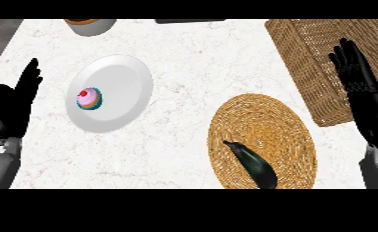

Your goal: Pick the eggplant from the placemat and place it in the basket

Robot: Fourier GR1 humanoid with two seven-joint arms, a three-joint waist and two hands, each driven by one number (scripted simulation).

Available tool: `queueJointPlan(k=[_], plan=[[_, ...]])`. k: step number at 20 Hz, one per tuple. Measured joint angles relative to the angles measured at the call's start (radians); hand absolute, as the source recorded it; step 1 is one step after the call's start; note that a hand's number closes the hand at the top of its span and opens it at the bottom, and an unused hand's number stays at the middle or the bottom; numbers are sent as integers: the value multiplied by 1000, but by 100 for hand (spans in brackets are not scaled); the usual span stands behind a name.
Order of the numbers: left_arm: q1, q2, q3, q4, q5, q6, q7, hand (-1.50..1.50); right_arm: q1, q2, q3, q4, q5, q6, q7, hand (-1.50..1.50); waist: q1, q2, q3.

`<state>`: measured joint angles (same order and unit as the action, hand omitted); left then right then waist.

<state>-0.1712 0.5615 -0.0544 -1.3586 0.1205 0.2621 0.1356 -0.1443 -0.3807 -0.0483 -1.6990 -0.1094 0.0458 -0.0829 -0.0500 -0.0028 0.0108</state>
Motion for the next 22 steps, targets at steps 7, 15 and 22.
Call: queueJointPlan(k=[7, 15, 22], plan=[[-56, -61, -71, -20, 11, -56, 4, 0, -14, 141, 155, 162, -254, 298, -30, 150, 88, 34, 3], [-45, -140, -114, -6, 14, -76, 41, 0, 72, 210, 242, 146, -397, 606, -202, -150, 58, 10, -7], [-64, -161, -125, -2, 2, -70, 66, 0, -88, -56, 128, 124, -170, 625, -155, -150, 56, 5, -11]])
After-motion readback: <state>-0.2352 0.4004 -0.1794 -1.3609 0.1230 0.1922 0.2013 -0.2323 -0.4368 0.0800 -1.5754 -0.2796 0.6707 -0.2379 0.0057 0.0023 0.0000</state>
